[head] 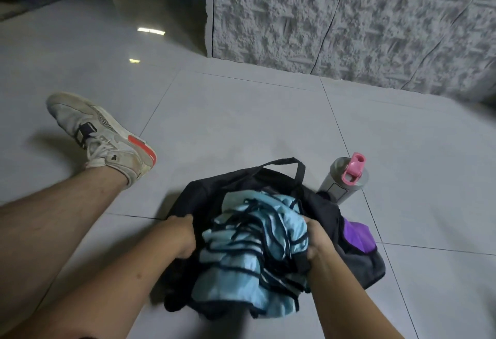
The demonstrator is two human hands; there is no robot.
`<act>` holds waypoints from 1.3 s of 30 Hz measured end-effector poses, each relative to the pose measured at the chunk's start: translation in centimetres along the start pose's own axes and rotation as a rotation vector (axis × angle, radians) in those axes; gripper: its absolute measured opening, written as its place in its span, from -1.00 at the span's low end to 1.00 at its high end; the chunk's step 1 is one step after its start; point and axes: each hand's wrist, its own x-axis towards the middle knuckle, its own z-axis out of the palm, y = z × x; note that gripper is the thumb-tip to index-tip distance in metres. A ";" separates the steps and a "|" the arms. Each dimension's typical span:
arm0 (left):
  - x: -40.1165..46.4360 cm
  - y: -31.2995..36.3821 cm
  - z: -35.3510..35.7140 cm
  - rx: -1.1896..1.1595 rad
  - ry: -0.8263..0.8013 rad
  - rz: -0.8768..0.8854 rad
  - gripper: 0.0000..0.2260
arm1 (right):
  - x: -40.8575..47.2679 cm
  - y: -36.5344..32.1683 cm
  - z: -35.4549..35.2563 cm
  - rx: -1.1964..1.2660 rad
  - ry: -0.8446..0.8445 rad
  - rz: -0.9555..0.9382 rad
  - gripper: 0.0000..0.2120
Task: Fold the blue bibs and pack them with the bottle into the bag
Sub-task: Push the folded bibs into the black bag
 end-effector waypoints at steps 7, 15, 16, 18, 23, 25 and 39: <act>-1.0 0.1 -0.4 -0.270 -0.344 0.056 -0.83 | -0.4 3.8 3.7 0.407 0.215 0.012 -0.79; -1.3 1.9 -1.6 -0.333 -0.029 0.054 -0.76 | -0.7 5.2 3.2 0.158 0.185 0.177 -0.48; -1.6 2.2 -2.0 -0.369 0.040 0.057 -0.76 | -0.4 5.1 3.1 0.132 0.157 0.204 -0.51; -1.6 2.5 -2.2 -0.436 0.154 0.060 -0.78 | 0.4 5.2 2.7 0.038 0.117 0.236 -0.46; -1.0 2.2 -2.2 -0.705 0.509 0.003 -0.85 | 0.2 5.8 2.9 -0.033 0.377 0.047 -0.66; -1.0 2.4 -2.7 -0.726 0.615 0.016 -0.91 | -1.0 6.5 4.1 -0.123 0.466 0.004 -0.69; -0.8 2.7 -3.8 -0.690 0.679 0.067 -0.80 | -5.7 3.2 5.7 -1.306 0.436 -0.297 -0.36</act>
